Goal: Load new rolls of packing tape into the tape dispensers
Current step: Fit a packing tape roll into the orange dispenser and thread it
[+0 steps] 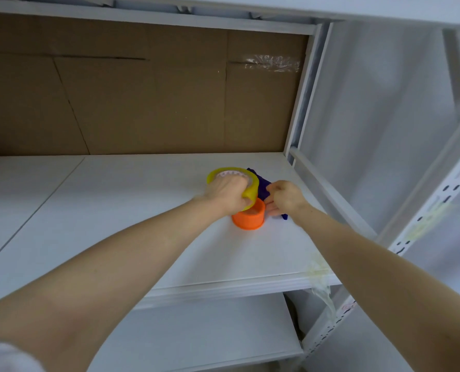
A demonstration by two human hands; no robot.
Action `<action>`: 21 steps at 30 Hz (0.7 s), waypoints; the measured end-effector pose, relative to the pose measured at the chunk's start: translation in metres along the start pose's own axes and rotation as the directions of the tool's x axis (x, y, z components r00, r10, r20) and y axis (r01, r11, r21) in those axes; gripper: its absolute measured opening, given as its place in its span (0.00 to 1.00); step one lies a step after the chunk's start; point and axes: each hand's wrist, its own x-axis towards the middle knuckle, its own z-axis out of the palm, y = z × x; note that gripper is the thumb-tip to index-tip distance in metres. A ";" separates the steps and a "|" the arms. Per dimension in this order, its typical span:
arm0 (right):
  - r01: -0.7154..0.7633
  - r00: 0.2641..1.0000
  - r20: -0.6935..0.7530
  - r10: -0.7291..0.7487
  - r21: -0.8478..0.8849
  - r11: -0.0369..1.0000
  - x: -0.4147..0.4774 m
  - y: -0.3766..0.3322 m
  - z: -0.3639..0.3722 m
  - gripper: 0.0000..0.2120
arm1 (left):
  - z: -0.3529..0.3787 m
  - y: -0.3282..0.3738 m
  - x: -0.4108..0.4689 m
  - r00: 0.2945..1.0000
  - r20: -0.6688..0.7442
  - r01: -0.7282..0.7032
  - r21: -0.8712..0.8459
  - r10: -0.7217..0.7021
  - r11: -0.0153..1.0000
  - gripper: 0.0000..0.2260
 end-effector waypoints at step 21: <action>0.100 0.990 -0.086 -0.113 -0.138 0.985 0.005 0.023 -0.011 0.27 | 0.038 0.002 -0.004 0.937 0.213 -0.244 -0.165 0.276 0.956 0.24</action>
